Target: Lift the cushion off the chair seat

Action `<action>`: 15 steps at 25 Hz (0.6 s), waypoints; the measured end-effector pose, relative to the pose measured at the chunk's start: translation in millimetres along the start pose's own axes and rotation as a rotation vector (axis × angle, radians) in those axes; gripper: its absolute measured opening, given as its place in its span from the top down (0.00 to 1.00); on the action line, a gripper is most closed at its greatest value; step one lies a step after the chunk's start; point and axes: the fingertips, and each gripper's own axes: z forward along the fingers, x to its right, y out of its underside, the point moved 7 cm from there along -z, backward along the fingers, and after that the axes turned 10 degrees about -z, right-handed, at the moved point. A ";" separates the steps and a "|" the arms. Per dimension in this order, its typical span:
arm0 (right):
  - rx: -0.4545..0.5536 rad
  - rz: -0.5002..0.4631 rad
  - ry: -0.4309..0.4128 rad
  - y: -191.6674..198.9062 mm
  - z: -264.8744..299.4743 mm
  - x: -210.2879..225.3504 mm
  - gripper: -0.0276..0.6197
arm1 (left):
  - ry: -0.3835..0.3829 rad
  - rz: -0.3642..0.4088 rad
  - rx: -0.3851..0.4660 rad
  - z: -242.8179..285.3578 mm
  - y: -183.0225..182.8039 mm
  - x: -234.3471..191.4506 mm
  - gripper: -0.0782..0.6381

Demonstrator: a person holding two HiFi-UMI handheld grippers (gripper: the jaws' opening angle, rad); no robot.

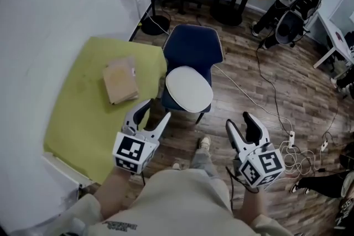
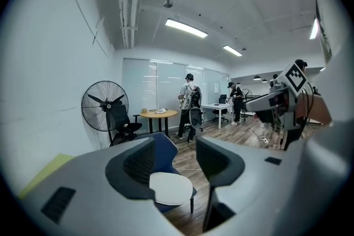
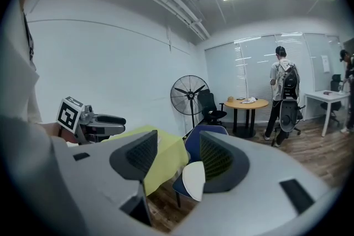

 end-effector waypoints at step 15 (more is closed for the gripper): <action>-0.045 0.033 -0.113 31.7 84.1 100.1 0.57 | -0.082 -0.028 -0.126 100.3 12.4 0.2 0.58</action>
